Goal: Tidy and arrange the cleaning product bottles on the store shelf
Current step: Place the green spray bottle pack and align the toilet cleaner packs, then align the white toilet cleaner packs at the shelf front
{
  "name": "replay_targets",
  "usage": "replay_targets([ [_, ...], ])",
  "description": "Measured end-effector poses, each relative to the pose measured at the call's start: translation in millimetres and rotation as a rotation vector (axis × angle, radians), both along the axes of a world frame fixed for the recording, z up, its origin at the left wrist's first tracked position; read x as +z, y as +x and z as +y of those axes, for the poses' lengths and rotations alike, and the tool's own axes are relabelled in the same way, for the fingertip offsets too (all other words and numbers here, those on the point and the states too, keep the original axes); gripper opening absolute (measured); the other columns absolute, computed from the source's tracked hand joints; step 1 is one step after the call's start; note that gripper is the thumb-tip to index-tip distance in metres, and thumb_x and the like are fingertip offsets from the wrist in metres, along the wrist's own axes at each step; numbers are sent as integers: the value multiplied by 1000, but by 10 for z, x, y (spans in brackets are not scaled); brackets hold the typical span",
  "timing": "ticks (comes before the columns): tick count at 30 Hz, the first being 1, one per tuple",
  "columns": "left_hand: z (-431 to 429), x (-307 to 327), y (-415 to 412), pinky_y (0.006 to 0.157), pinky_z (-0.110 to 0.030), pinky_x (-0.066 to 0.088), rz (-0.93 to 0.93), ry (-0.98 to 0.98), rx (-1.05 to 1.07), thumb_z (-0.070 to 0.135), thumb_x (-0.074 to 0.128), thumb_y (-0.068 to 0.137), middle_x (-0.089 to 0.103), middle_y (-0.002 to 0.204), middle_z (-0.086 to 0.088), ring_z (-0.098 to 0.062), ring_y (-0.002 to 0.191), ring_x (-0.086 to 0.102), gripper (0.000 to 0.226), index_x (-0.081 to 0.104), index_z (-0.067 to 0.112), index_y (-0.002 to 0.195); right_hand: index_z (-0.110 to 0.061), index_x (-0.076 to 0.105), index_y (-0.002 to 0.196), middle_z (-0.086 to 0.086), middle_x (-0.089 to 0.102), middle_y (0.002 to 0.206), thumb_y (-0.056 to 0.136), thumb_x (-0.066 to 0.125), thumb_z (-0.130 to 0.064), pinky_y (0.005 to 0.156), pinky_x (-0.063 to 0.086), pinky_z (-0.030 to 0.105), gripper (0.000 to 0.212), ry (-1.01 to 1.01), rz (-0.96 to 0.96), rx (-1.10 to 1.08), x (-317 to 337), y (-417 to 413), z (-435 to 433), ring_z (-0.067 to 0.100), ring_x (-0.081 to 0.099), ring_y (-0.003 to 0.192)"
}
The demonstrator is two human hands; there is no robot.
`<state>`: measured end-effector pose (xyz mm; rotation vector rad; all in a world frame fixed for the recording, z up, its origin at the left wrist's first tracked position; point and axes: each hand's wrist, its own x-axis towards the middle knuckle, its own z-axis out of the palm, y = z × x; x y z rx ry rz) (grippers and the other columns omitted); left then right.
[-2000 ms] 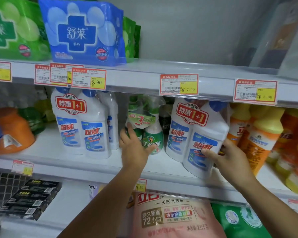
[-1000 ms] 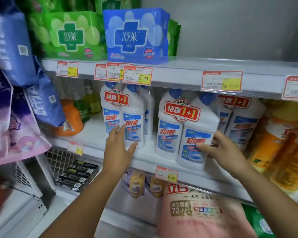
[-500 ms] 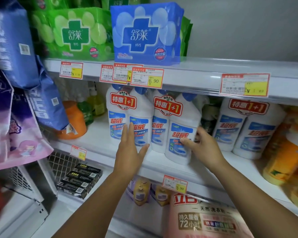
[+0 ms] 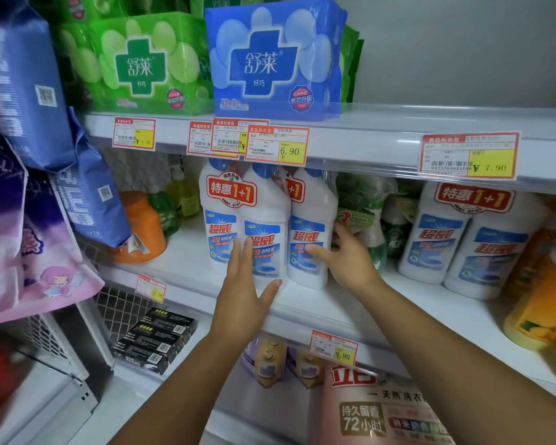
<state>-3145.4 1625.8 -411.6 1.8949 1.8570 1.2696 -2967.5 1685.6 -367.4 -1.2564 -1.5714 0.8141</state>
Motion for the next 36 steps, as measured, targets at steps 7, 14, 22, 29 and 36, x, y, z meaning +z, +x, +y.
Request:
replay_targets([
  [7,-36,-3,-5,102,-16,21,37,-16,-44,39,60,89,-7,159,12,-4,143,10,85,0,33,149,-18,64,120,7,68,77,86,67,-19,67,47,28,34,73,-56,-202,-284,3,-52,22,63,73],
  [14,-62,14,54,108,-23,21,88,-6,28,37,60,89,13,158,3,-13,142,17,77,14,26,150,-14,62,123,3,67,82,87,65,-16,76,49,24,36,43,-111,-177,-220,-54,42,16,61,76],
  [22,-128,226,969,102,-26,33,186,213,-276,34,57,90,40,142,5,-11,129,36,54,38,25,141,-21,59,122,-8,68,89,92,58,-30,84,53,43,31,51,-5,-416,-257,982,-575,17,65,89],
  [29,425,344,2045,92,-18,31,-79,14,-521,28,61,90,46,139,-3,-18,125,45,57,37,21,140,-17,45,135,2,60,126,93,58,-27,99,43,34,45,-51,-57,-474,-228,1834,-742,16,56,113],
  [36,1026,397,2503,65,3,40,-340,-112,-547,10,72,81,58,119,3,-9,104,58,52,48,11,127,-27,39,140,-6,60,123,93,57,-31,100,43,30,50,-117,1,-386,-424,2084,-843,9,56,114],
])
